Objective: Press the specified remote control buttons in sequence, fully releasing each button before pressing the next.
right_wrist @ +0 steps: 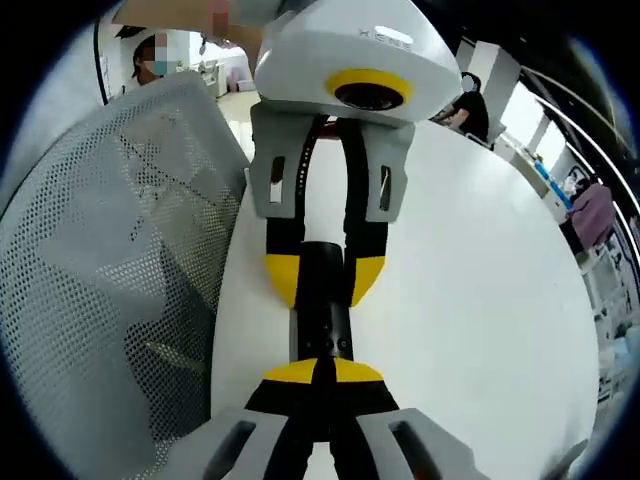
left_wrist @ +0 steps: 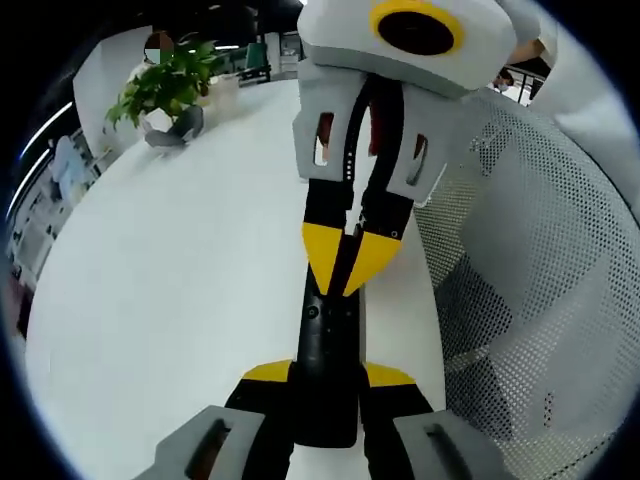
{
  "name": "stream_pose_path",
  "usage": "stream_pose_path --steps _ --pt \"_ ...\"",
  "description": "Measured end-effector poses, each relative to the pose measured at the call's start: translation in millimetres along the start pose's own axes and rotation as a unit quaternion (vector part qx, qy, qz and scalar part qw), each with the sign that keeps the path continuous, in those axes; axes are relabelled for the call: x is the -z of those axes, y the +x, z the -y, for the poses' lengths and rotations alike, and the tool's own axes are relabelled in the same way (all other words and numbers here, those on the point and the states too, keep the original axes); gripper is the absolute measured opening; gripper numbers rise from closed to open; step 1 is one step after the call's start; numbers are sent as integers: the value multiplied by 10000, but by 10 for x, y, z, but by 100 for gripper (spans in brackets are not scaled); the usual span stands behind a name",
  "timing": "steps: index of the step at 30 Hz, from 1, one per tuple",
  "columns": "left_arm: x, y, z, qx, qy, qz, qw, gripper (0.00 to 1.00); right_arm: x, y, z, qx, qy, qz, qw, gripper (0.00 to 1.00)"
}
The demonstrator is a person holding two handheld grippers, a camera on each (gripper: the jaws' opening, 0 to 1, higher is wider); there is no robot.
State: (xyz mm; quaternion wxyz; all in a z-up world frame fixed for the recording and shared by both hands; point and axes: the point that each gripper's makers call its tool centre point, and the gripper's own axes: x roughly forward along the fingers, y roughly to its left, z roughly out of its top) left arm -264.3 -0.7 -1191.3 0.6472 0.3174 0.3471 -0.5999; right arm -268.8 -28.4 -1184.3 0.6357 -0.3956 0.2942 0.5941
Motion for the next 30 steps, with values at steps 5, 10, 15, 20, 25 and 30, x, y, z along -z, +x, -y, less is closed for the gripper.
stream_pose_path --steps 5,10,15,20,25,30 --pt "2 -5 7 6 1 18 10000 24 -30 -3 -33 -143 219 -42 9996 0" --pt "5 -10 10 12 -1 80 10000 24 -35 17 -2 -180 428 -106 9989 0" --pt "4 -12 18 33 45 62 10000 24 -41 22 -15 -121 438 -150 9989 0" --pt "7 -16 15 78 120 113 9998 24 -37 13 3 -93 636 67 9979 0" --pt "1 -14 12 74 105 141 9998 24 -39 12 -9 -94 429 115 9990 0" --pt "4 -16 11 67 85 138 9998 24 -25 -6 2 -185 536 91 9984 0"
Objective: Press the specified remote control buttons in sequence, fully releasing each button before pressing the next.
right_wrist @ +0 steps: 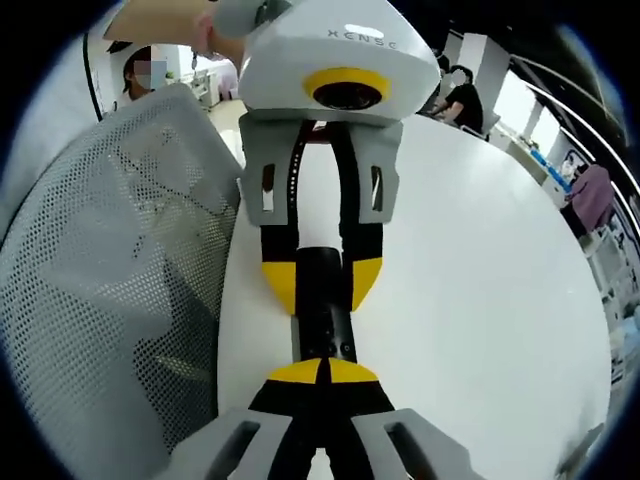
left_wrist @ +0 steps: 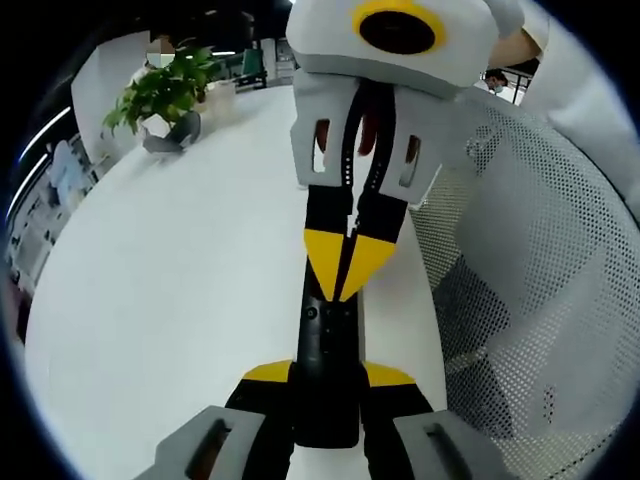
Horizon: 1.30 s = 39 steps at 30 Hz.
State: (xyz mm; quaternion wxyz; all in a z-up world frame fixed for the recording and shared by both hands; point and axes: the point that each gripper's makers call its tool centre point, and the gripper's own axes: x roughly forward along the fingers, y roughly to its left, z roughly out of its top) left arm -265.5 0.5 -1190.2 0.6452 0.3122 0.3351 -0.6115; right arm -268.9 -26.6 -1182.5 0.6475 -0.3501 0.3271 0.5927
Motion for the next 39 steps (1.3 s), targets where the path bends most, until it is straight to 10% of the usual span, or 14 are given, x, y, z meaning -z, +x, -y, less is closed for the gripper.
stream_pose_path --steps 16,26,32,39 --pt "3 0 -5 -11 -36 -4 10000 24 92 -1 65 29 666 -480 9966 0" --pt "-3 7 -6 -24 -65 -16 10000 24 104 -53 73 -87 1074 95 9941 0" --pt "-4 8 -7 -61 -136 17 9999 24 141 -71 56 108 206 -186 9996 0" --pt "-7 5 -2 -71 -145 28 9999 24 175 -79 62 94 332 -224 9992 0"
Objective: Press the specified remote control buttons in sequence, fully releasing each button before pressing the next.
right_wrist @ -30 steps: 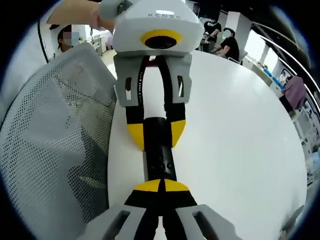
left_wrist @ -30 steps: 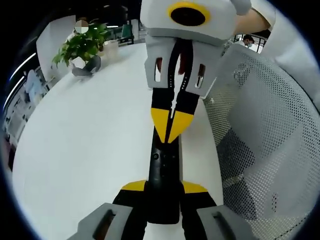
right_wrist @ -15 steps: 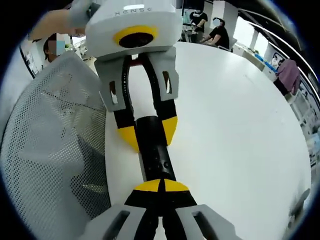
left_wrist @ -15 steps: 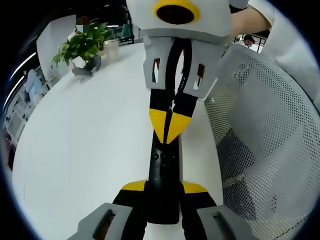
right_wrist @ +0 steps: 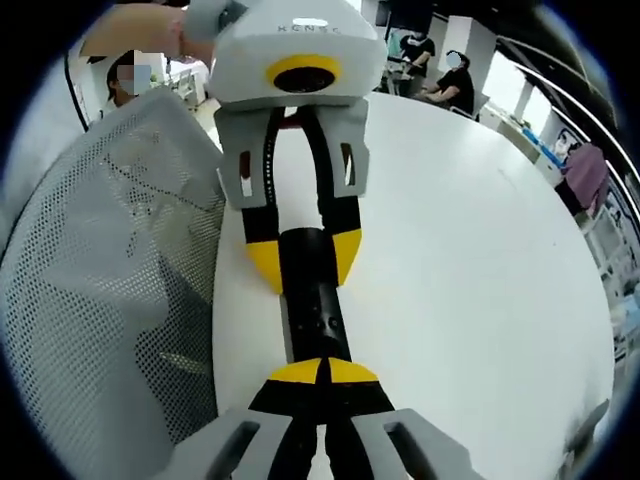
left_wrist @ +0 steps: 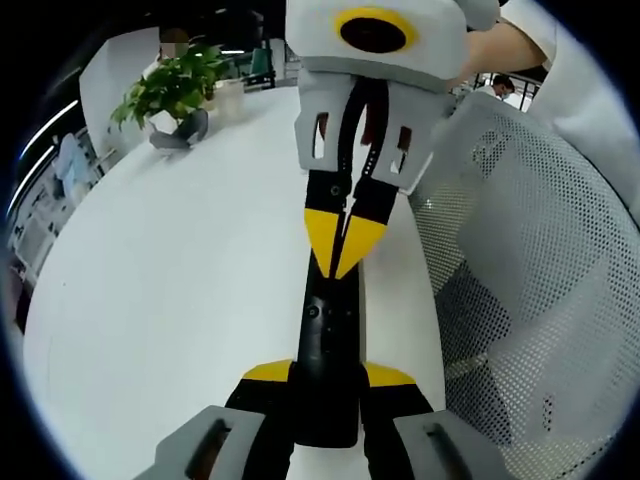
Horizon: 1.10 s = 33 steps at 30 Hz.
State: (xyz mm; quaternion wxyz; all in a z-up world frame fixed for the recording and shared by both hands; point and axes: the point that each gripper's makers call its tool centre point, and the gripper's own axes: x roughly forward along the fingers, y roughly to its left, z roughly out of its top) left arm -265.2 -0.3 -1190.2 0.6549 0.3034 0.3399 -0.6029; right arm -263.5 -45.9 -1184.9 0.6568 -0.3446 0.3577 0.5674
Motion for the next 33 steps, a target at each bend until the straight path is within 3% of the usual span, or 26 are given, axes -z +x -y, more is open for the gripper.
stream_pose_path --steps 2,7,10,15,19,21,26,30,33 --pt "0 0 1 0 4 -27 10000 24 97 -51 2 104 -49 -138 9998 0" --pt "7 -1 3 23 22 23 10000 24 75 -51 11 171 121 275 9994 0" --pt "4 0 2 30 42 -5 10000 24 49 -43 -2 207 30 300 9993 0" --pt "0 6 5 59 92 -60 9999 24 34 -14 1 219 -455 59 9987 0" --pt "-7 12 3 129 170 -152 9997 24 22 -9 14 177 -360 -201 9990 0" --pt "-9 16 3 135 189 -193 9995 24 33 -16 20 184 -156 -104 9997 0" --pt "-9 15 3 115 158 -170 9997 24 17 -52 32 303 583 663 9956 0" --pt "-9 17 -1 94 135 -152 9997 24 27 -37 24 467 61 739 9962 0" --pt "-11 18 -5 95 142 -164 9997 24 -11 -7 5 453 -82 775 9959 0"
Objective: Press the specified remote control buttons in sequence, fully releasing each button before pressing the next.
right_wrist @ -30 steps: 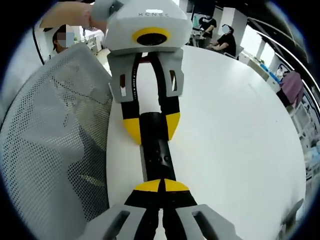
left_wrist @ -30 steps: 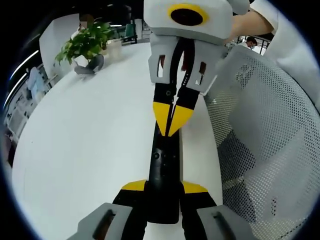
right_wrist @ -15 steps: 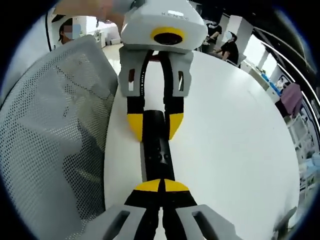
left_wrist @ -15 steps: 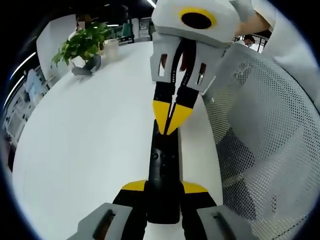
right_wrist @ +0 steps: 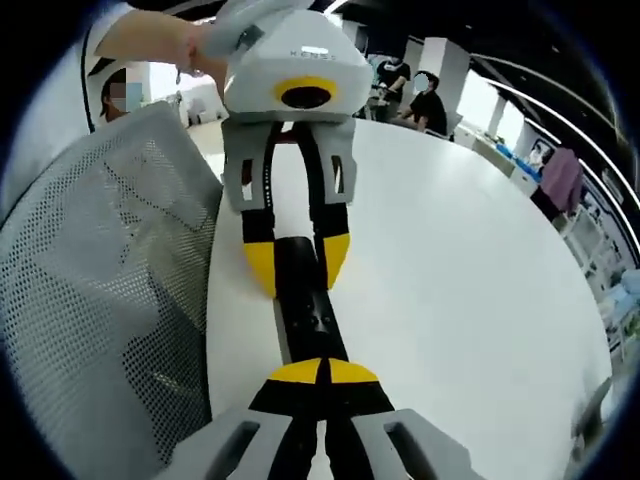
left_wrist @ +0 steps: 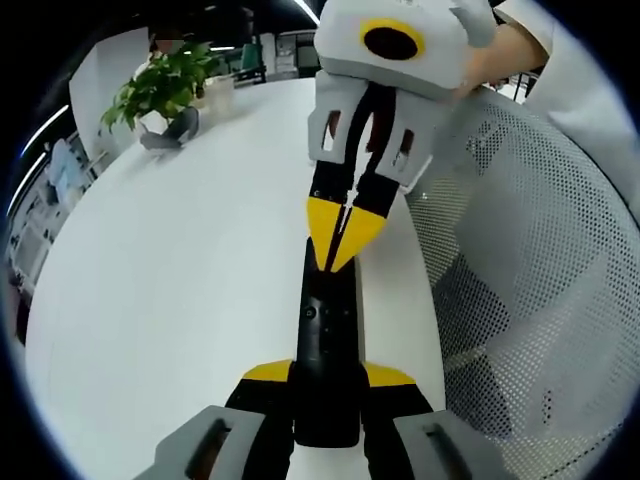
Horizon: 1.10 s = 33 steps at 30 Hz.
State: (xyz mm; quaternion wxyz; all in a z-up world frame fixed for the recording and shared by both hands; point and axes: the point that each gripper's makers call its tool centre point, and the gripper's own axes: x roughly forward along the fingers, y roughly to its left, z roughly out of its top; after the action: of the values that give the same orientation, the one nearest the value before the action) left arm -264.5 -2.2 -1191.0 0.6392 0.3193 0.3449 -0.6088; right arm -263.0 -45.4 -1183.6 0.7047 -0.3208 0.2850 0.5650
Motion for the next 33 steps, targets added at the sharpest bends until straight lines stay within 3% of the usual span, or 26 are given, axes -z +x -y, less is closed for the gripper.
stream_pose_path --steps 2,4,6,9,13,15,20,24,33 --pt "-1 1 -1 0 3 -7 10000 24 -41 35 -21 -121 -65 -13 9999 0" --pt "0 -1 -3 -2 -6 -12 10000 24 -27 30 -8 -179 -259 -241 9992 0" --pt "0 -2 -4 -2 -5 -9 10000 24 -27 38 -7 -264 -105 -453 9986 0" --pt "1 -3 -5 5 3 5 10000 24 -46 47 -7 -420 -247 -742 9961 0" --pt "3 -4 -6 9 6 4 10000 24 -45 77 19 -520 -82 -928 9943 0" --pt "3 -3 -8 11 6 -1 10000 24 -37 69 11 -513 -90 -925 9943 0" --pt "1 -4 -6 10 10 1 10000 24 -37 52 13 -291 38 -531 9982 0" --pt "3 -6 -6 13 1 21 10000 24 -54 43 17 -193 398 -208 9988 0" --pt "7 -15 1 -5 -48 102 9999 24 -115 62 15 -302 211 -231 9991 0"
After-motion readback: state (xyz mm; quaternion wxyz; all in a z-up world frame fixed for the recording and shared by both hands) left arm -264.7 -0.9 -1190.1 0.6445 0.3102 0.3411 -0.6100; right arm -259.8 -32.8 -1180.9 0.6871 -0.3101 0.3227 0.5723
